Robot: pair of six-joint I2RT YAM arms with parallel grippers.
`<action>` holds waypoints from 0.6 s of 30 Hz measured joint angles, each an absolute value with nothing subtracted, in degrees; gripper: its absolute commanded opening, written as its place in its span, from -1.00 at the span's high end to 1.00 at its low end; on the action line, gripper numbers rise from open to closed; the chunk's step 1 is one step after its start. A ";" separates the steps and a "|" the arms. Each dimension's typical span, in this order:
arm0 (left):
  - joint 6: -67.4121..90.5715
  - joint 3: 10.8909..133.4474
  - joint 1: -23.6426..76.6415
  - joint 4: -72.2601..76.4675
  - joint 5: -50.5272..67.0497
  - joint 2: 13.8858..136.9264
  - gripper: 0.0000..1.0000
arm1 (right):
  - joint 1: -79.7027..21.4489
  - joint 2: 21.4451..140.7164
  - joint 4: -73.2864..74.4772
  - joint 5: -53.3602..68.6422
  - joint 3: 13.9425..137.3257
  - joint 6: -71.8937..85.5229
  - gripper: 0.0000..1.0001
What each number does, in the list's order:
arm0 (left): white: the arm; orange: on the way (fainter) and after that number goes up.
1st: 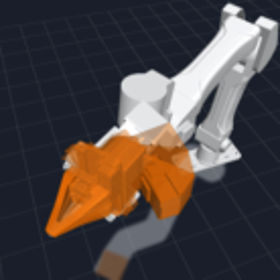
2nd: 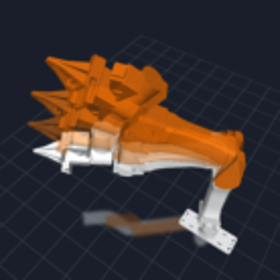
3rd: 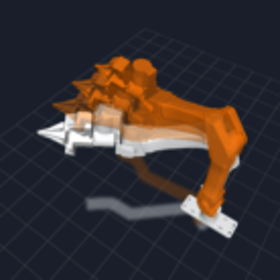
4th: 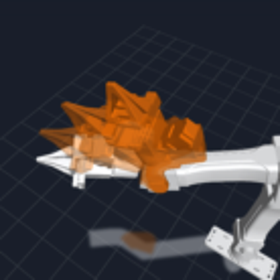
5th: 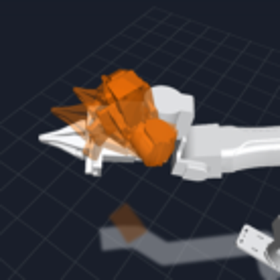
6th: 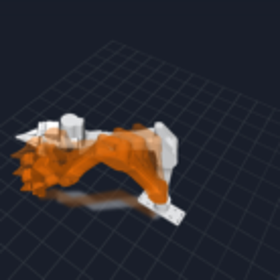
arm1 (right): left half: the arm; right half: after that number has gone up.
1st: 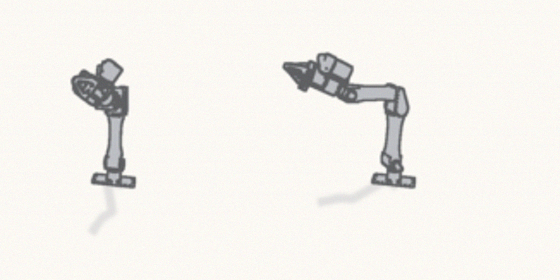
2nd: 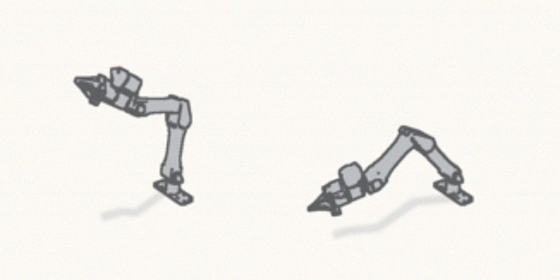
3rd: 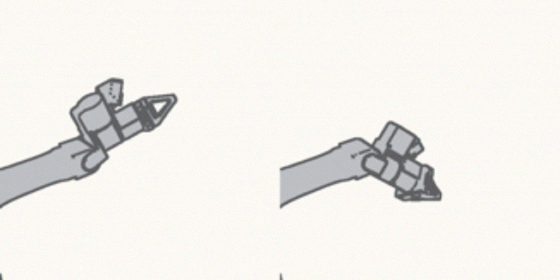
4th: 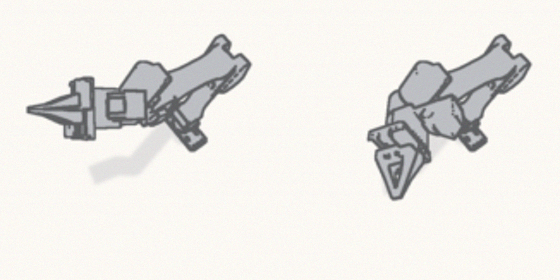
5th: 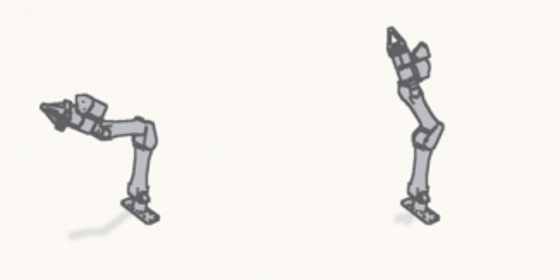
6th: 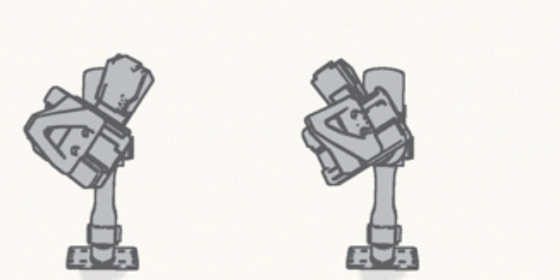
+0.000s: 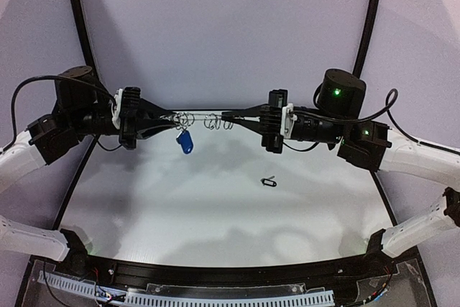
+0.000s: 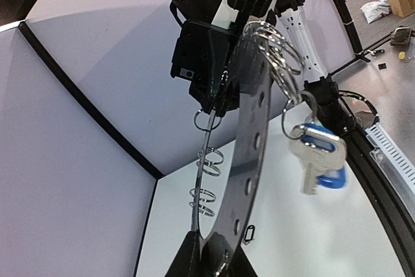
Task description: Remove the keys from the keyring
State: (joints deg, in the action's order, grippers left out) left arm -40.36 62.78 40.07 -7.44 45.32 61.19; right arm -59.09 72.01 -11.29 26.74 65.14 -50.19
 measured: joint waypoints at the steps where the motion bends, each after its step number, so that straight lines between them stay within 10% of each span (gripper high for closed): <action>1: -40.84 62.74 39.94 -7.62 44.58 60.77 0.98 | -59.09 72.53 -12.29 26.30 65.17 -50.09 0.63; 9: -43.88 62.72 40.84 -9.04 37.41 59.94 0.98 | -59.27 77.60 -14.35 20.14 65.80 -52.03 -0.17; 12: -45.19 62.72 40.84 -9.15 33.67 60.18 0.98 | -59.27 78.26 -14.63 16.53 65.80 -52.10 -0.96; 18: -48.53 62.59 41.06 -8.12 24.45 61.52 0.98 | -59.27 78.54 -18.98 6.31 64.51 -52.88 -0.97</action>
State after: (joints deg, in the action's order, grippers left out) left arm -48.53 62.59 41.06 -8.12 24.45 61.52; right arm -59.27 78.54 -18.98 6.31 64.51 -52.88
